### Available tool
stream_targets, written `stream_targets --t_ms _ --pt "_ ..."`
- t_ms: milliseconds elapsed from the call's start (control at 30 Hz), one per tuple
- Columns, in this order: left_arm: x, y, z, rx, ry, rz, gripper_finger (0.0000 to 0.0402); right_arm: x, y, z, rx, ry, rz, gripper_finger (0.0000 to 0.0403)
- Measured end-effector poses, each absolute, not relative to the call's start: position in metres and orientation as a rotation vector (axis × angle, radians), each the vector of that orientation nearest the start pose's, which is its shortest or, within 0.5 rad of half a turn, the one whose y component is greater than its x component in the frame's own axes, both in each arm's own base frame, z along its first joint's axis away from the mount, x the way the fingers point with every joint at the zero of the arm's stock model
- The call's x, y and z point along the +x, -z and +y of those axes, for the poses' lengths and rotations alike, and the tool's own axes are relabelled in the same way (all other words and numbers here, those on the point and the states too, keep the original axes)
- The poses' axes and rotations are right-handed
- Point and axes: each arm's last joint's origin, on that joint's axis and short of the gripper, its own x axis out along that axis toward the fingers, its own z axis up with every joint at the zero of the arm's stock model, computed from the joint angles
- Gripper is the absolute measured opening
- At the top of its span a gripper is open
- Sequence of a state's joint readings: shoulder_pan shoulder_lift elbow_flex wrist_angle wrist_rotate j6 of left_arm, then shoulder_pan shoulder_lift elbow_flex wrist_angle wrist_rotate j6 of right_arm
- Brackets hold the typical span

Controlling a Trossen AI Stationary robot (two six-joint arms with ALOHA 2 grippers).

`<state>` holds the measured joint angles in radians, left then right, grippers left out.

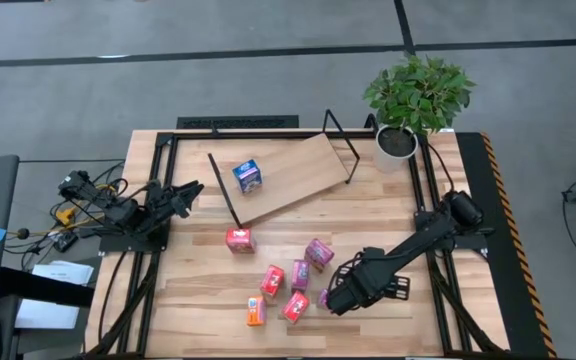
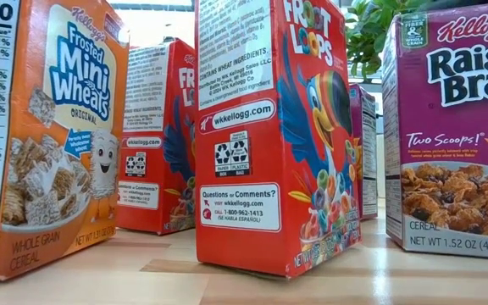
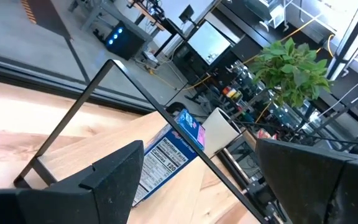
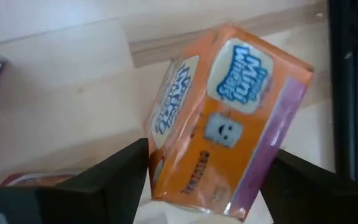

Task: Stack cereal on shelf
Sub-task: Put the right orange cereal box on the shelf

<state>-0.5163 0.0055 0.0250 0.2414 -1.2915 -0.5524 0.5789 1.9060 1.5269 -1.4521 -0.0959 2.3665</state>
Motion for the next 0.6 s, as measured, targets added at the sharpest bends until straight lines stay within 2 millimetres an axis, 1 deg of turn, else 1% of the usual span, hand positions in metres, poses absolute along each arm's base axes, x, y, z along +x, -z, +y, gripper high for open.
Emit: stream_targets --t_ms 367,600 --pt "0.0773 -0.1887 -0.0119 -0.729 -0.712 -0.374 0.0300 0.2786 -0.2251 0.1806 1.174 1.617 1.215 0.0250" --pt "0.0774 -0.1886 -0.0119 -0.727 -0.712 -0.372 0.0300 0.2801 -0.2344 0.1801 1.133 1.578 1.201 0.0206"
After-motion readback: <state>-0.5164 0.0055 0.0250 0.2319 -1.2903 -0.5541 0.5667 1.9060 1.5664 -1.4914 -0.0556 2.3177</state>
